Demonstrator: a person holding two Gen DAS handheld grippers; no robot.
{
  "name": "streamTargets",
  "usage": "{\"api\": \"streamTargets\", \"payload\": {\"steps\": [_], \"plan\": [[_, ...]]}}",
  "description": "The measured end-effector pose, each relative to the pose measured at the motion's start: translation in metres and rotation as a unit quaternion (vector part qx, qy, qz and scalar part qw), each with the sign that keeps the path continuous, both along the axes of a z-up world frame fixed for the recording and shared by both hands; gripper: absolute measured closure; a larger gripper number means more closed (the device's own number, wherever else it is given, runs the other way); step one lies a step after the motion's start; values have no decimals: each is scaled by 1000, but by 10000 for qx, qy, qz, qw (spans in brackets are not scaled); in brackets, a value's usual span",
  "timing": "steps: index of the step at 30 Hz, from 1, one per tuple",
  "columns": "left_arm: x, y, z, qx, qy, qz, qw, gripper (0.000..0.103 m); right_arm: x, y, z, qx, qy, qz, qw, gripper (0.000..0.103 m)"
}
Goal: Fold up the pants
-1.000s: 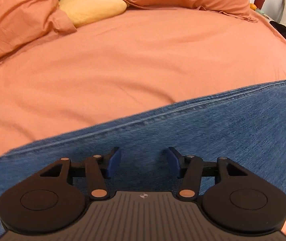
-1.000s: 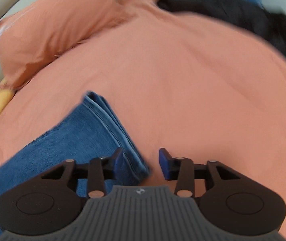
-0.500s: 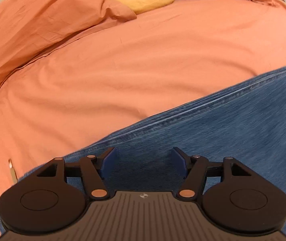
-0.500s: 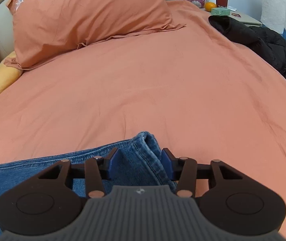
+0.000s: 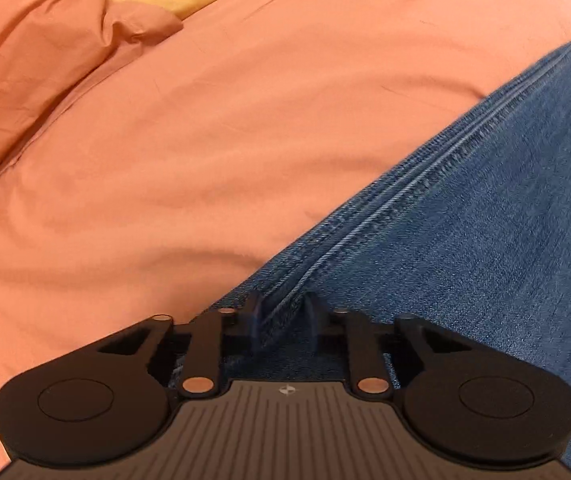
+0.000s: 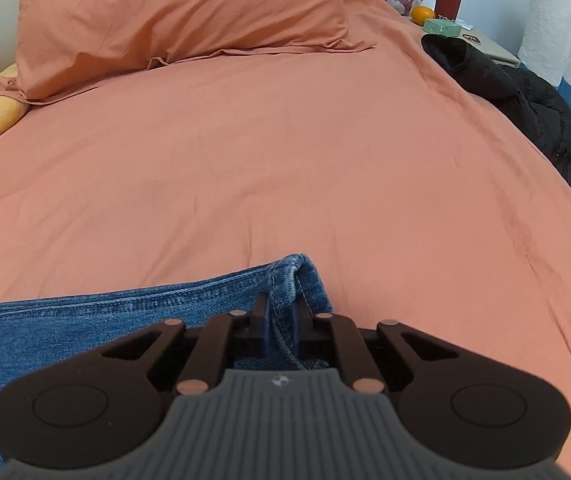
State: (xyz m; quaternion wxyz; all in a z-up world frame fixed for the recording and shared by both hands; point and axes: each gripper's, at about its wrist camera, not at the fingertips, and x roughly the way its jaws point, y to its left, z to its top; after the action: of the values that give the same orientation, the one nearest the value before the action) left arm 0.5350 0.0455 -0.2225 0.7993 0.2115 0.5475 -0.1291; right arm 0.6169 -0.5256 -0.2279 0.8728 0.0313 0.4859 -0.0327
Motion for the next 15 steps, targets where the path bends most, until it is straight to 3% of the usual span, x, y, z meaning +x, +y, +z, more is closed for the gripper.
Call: {"api": "streamTargets", "payload": {"steps": [2, 4, 9, 15], "plan": [[-9, -9, 2, 202, -251, 4, 9995, 100, -2, 2, 1, -39, -43, -9, 10000, 100], [-20, -16, 9, 326, -628, 115, 9974, 101, -5, 3, 5, -88, -131, 4, 9999, 101], [-36, -16, 28, 170, -1265, 456, 9908, 100, -15, 3, 19, -199, -442, -76, 9988, 102], [-12, -18, 18, 177, -1170, 816, 9896, 100, -1, 9, 14, -269, -485, -235, 9982, 103]]}}
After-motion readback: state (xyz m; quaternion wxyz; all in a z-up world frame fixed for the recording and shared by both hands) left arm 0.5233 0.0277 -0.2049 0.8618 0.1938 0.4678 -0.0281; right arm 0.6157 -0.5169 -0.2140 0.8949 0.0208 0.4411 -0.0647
